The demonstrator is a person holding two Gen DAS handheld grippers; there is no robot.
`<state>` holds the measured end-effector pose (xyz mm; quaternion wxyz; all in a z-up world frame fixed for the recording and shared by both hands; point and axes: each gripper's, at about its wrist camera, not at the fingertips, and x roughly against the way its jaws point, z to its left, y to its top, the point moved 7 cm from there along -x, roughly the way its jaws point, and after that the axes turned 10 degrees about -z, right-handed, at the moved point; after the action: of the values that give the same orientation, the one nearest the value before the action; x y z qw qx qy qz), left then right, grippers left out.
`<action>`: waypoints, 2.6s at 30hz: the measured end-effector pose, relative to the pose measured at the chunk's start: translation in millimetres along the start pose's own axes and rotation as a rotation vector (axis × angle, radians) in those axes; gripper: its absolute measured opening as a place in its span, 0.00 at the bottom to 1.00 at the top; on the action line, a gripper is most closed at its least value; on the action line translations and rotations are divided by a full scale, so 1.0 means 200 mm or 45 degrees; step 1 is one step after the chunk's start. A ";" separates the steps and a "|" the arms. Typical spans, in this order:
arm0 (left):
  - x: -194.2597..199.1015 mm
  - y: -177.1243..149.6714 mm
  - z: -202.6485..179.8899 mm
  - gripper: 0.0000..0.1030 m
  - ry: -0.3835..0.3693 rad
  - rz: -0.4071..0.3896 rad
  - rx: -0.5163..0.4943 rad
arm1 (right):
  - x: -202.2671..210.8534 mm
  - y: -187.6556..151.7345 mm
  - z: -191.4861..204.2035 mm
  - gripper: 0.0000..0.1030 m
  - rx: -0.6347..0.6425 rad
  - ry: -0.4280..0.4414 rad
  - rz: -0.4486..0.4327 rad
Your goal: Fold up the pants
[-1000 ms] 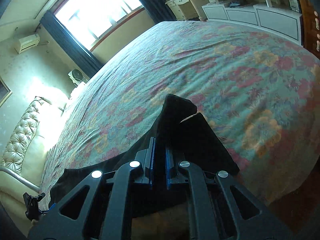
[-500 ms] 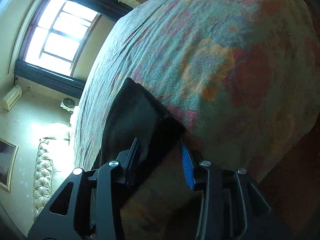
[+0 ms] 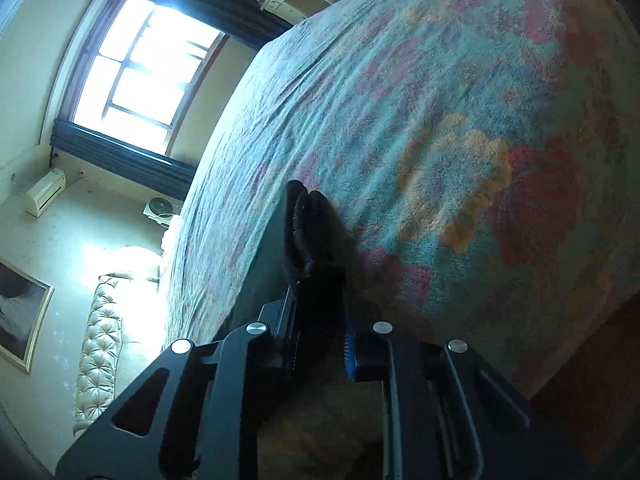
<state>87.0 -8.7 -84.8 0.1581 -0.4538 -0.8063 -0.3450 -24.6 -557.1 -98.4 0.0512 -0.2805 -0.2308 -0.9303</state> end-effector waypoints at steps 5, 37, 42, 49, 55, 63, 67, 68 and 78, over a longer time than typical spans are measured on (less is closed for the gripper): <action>-0.01 0.00 0.02 0.89 -0.005 -0.003 0.008 | -0.04 -0.06 -0.14 0.19 -0.045 -0.003 0.016; 0.28 0.52 0.62 0.90 0.358 -0.290 -0.205 | -0.08 -0.03 -0.12 0.77 -0.259 0.302 0.211; 0.25 0.52 0.60 0.94 0.390 -0.272 -0.252 | -0.08 -0.05 -0.10 0.50 -0.110 0.181 0.213; 0.21 0.51 0.59 0.94 0.493 -0.241 -0.343 | -0.05 -0.05 -0.07 0.19 -0.073 0.133 0.184; 0.20 0.50 0.59 0.94 0.511 -0.237 -0.356 | 0.02 -0.01 0.17 0.17 0.002 0.237 0.159; 0.22 0.52 0.60 0.94 0.459 -0.255 -0.314 | 0.07 -0.11 0.71 0.17 0.200 0.418 0.188; 0.23 0.52 0.60 0.94 0.452 -0.258 -0.309 | 0.08 -0.24 0.98 0.17 0.318 0.510 0.244; 0.23 0.52 0.60 0.94 0.450 -0.259 -0.307 | 0.08 -0.28 1.05 0.17 0.346 0.533 0.260; 0.25 0.53 0.62 0.94 0.400 -0.278 -0.265 | -0.12 -0.82 1.47 0.17 0.596 0.614 0.508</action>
<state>156.6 145.8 -100.6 0.1958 -0.3185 -0.7762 -0.5077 105.2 -277.3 38.5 0.3465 -0.0738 -0.3590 -0.8635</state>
